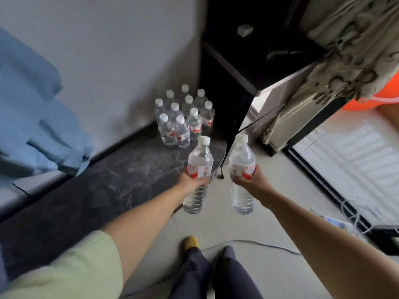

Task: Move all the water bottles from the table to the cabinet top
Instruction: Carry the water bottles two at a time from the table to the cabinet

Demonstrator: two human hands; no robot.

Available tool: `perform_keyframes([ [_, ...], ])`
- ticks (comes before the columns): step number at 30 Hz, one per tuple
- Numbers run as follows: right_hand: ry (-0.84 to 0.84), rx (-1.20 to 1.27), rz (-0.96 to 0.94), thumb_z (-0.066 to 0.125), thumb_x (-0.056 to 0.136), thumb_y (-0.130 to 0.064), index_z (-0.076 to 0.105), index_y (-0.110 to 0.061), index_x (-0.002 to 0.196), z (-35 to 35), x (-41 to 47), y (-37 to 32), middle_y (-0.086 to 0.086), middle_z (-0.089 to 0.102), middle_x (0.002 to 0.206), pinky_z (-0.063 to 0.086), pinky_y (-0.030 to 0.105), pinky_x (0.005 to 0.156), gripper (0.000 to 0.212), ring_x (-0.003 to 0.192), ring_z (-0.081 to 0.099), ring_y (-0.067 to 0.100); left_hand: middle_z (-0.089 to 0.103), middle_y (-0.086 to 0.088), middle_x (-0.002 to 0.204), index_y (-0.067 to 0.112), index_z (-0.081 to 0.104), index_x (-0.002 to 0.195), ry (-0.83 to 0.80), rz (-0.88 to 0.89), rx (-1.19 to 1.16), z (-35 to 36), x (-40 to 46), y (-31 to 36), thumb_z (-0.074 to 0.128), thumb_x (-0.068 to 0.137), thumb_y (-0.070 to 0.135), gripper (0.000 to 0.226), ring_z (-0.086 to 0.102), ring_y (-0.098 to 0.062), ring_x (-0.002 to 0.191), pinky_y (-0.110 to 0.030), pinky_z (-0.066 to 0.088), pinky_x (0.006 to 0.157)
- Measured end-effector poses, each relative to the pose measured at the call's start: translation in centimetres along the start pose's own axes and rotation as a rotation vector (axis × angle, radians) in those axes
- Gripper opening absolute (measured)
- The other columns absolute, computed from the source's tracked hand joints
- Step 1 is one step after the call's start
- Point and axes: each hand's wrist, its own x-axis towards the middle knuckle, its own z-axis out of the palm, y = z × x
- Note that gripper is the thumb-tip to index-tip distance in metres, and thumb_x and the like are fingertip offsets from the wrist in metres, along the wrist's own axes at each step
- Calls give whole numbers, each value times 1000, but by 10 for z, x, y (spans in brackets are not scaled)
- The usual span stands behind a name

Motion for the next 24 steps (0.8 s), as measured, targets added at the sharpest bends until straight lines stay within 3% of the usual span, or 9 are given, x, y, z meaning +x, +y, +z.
perform_keyframes([
  [2, 20, -7, 1, 76, 75, 1, 55, -23, 78, 8, 34, -1, -12, 63, 66, 44, 4, 48, 33, 55, 60, -3, 64, -12, 122, 6, 54, 126, 29, -33, -23, 4, 32, 2, 79, 77, 18, 56, 62, -28, 111, -31, 46, 91],
  [4, 14, -28, 15, 78, 75, -3, 56, -24, 92, 15, 68, -1, -5, 66, 81, 48, 9, 57, 35, 67, 62, -2, 66, -12, 120, 8, 57, 119, 69, -57, -26, 8, 62, 1, 81, 75, 20, 52, 63, -27, 108, -33, 48, 94],
  [9, -3, -68, -4, 79, 74, -9, 54, -11, 120, 33, 160, 4, 10, 68, 111, 52, 40, 89, 52, 100, 64, 24, 67, -6, 117, 17, 58, 115, 277, -49, -46, 25, 134, -4, 87, 65, 32, 59, 64, -25, 106, -39, 50, 96],
  [12, -9, -76, -3, 80, 73, -8, 51, -12, 123, 47, 220, 18, 5, 65, 113, 48, 30, 82, 58, 99, 62, 18, 71, -3, 105, 29, 59, 98, 430, 1, -140, 39, 180, -8, 89, 62, 26, 46, 67, -24, 98, -37, 53, 89],
  [14, -14, -51, -3, 80, 72, -4, 48, -11, 123, 56, 254, 24, 5, 62, 114, 45, 26, 82, 61, 100, 59, 16, 71, 5, 90, 31, 58, 89, 488, 42, -221, 45, 208, -6, 89, 63, 17, 42, 67, -16, 84, -22, 53, 76],
  [16, -48, -19, -18, 79, 72, -1, 46, -15, 121, 66, 284, 32, 0, 60, 111, 46, 22, 82, 60, 98, 58, 11, 69, 10, 87, 25, 61, 95, 538, 102, -221, 51, 234, -4, 88, 64, 11, 43, 65, -7, 77, -5, 47, 65],
  [20, -56, -4, -51, 82, 71, -13, 44, -28, 117, 85, 313, 39, -14, 59, 106, 44, 6, 79, 62, 94, 59, -5, 66, -10, 115, 2, 56, 117, 590, 197, -229, 58, 263, -4, 84, 67, 4, 57, 63, -14, 104, -13, 46, 89],
  [22, -46, -22, -58, 83, 70, -18, 41, -31, 116, 92, 319, 42, -12, 57, 110, 41, 12, 83, 64, 101, 57, 5, 63, -10, 118, 2, 52, 120, 628, 239, -224, 62, 271, -7, 84, 67, 3, 63, 60, -13, 108, -10, 43, 91],
  [24, -44, -46, -68, 82, 70, -19, 42, -29, 118, 93, 324, 45, -9, 56, 113, 42, 21, 88, 64, 108, 56, 11, 60, -3, 115, 0, 52, 121, 671, 273, -180, 65, 276, -11, 85, 65, 2, 65, 55, 1, 105, -1, 39, 87],
])
